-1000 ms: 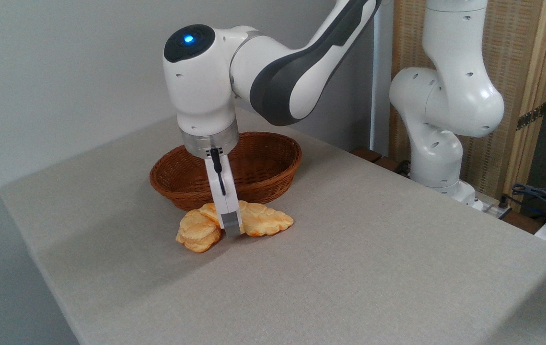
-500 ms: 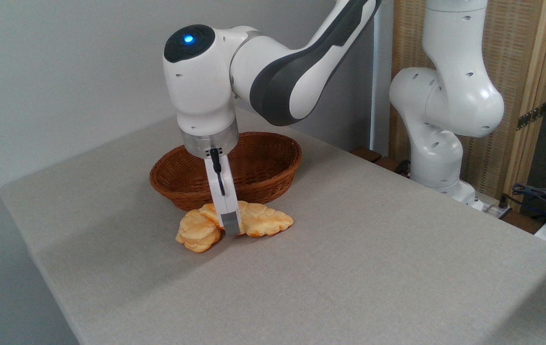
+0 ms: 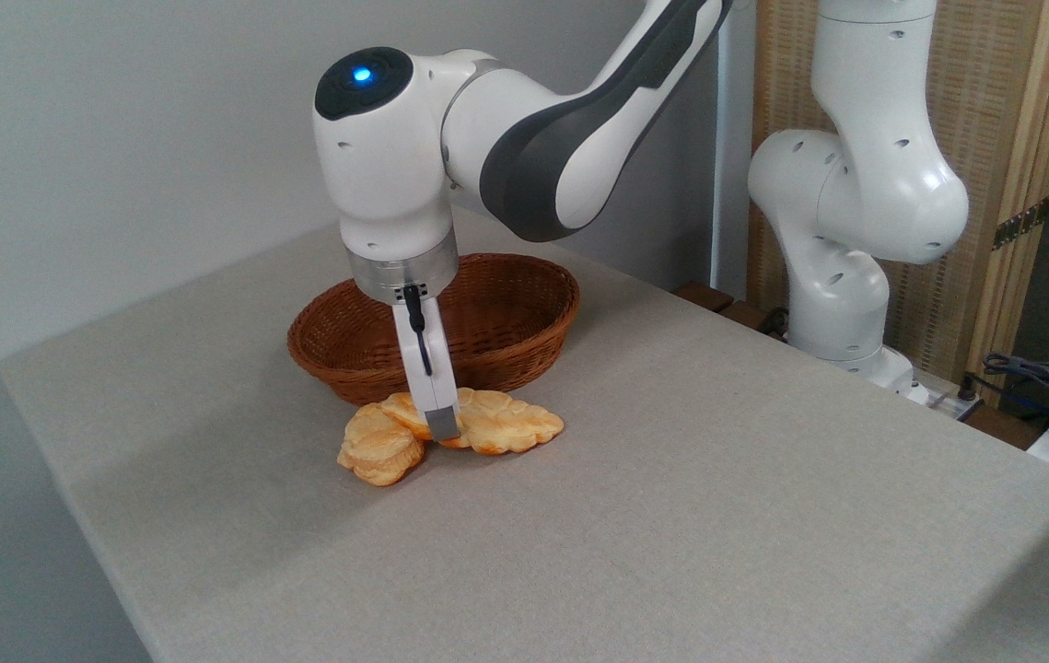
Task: Put bread into the basket
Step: 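Lift the bread slice and carry it over the wicker basket, then lower the bread slice into the basket and open the gripper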
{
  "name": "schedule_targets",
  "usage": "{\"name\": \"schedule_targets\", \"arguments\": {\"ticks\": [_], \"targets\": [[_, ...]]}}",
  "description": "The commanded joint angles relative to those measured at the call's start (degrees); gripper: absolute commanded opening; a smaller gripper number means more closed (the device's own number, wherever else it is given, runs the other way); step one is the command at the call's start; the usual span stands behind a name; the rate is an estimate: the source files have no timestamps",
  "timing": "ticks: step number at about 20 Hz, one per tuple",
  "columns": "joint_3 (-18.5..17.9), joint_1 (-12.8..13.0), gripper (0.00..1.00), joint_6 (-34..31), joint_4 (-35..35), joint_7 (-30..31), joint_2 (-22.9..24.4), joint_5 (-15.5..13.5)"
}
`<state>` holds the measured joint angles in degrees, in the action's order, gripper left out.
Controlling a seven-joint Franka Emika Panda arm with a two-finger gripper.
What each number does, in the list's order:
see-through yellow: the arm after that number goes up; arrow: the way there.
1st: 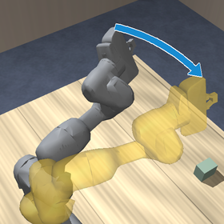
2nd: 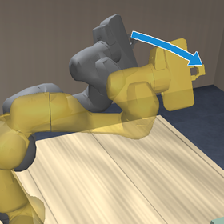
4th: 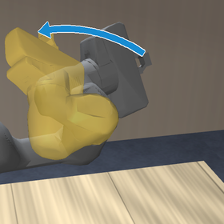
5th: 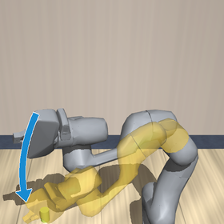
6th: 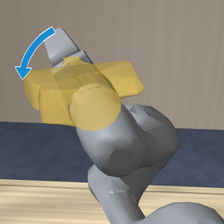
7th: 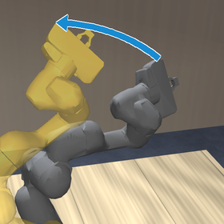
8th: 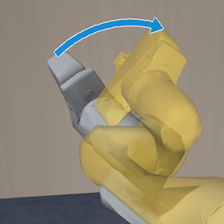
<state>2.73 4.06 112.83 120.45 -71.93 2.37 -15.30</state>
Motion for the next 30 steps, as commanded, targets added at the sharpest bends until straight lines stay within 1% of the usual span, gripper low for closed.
{"name": "schedule_targets", "arguments": {"ticks": [1, 7, 13, 15, 16, 17, 20, 21, 23, 24, 25, 26, 29, 30], "targets": [[-0.5, 0.1, 0.33, -1.5, -0.3, -1.3, 1.5, -0.3], [-0.6, -0.3, 0.34, -7.0, -3.5, -0.8, 5.1, -0.3], [0.1, -0.1, 0.35, -8.3, -5.7, 0.9, 6.9, -1.0], [1.1, 0.2, 0.38, -9.4, -5.8, 5.1, 7.2, -1.7], [2.1, 0.2, 0.39, -9.9, -5.8, 6.8, 7.2, -2.1], [3.9, 0.2, 0.4, -10.5, -5.7, 9.9, 7.1, -2.3], [6.4, 0.2, 0.43, -11.0, -5.6, 15.0, 6.9, -2.3], [7.4, 0.3, 0.49, -11.4, -5.4, 17.3, 6.6, -2.3], [8.9, 0.3, 0.56, -12.2, -5.4, 19.5, 6.2, -2.3], [9.6, 0.3, 0.61, -12.2, -5.3, 20.2, 5.8, -2.4], [11.1, 0.3, 0.89, -12.2, -5.2, 21.8, 5.1, -2.3], [12.5, 0.3, 1.0, -12.2, -5.1, 23.2, 4.5, -2.2], [13.2, 0.4, 1.0, -11.9, -5.2, 23.4, 3.1, -2.3], [13.4, 1.0, 1.0, -11.8, -5.2, 23.4, 2.7, -2.3]]}}
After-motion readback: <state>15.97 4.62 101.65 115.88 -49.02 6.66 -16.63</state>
